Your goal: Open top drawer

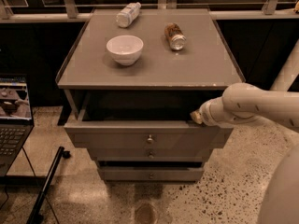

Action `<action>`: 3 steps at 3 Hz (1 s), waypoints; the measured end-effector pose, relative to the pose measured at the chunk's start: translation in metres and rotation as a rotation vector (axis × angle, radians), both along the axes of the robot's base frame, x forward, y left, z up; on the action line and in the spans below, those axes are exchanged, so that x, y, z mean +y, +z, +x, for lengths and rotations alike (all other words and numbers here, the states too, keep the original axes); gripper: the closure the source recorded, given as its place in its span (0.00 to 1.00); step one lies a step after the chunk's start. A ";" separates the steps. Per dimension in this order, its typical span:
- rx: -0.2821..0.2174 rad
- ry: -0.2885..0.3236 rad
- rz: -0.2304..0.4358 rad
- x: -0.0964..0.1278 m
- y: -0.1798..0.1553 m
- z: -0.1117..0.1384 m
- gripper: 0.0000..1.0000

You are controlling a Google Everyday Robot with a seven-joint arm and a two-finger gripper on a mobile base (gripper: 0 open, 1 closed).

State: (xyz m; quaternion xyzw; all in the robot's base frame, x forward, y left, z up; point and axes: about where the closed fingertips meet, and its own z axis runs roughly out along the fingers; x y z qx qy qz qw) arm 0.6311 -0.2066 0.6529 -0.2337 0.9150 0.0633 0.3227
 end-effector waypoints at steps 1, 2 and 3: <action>0.000 0.000 0.000 0.000 0.000 0.000 1.00; 0.049 0.039 0.032 -0.007 0.001 -0.034 1.00; 0.050 0.039 0.032 -0.007 0.001 -0.033 1.00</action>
Offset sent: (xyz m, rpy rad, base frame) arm -0.1415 -0.0305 0.0065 0.1283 0.2004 0.1511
